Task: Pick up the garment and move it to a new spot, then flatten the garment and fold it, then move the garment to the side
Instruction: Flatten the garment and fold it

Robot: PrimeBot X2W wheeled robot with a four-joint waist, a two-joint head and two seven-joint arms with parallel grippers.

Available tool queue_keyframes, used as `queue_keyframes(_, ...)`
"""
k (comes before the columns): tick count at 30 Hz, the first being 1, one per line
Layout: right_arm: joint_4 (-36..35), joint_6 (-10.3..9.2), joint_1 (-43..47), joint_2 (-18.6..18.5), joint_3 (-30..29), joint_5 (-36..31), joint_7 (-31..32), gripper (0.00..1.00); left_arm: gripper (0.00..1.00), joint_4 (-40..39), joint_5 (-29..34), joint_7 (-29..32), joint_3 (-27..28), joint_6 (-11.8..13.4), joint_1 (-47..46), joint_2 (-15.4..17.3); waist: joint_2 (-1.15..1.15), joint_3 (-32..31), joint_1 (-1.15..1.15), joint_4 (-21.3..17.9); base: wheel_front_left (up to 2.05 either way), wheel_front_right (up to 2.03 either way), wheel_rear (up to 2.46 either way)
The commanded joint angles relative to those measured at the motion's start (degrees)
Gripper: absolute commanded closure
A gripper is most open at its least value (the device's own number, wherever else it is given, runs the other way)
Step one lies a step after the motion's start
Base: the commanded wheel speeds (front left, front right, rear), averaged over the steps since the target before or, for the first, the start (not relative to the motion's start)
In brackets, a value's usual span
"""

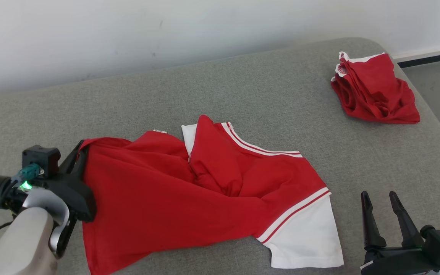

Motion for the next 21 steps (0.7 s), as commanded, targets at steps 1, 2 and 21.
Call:
queue_keyframes(1,0.07,-0.15,-0.07,0.29,-0.14,-0.31,-0.26,0.00,1.00,0.99,-0.21,-0.12,0.00,0.07,0.46,0.47,-0.01,-0.16,0.00,0.04,0.00,0.00,0.00)
queue_keyframes(2,0.16,-0.15,0.04,0.40,-0.09,-0.33,-0.26,0.00,0.75,1.36,-0.06,-0.27,-0.30,-0.03,0.91,0.50,-0.01,-0.25,0.00,0.11,0.00,0.00,0.00)
queue_keyframes(21,-1.32,-0.15,2.67,-0.41,2.71,-1.49,-0.26,0.00,0.00,-18.88,3.23,-4.99,13.87,6.87,23.40,-3.04,-0.01,-7.65,0.00,7.16,0.00,0.00,0.00)
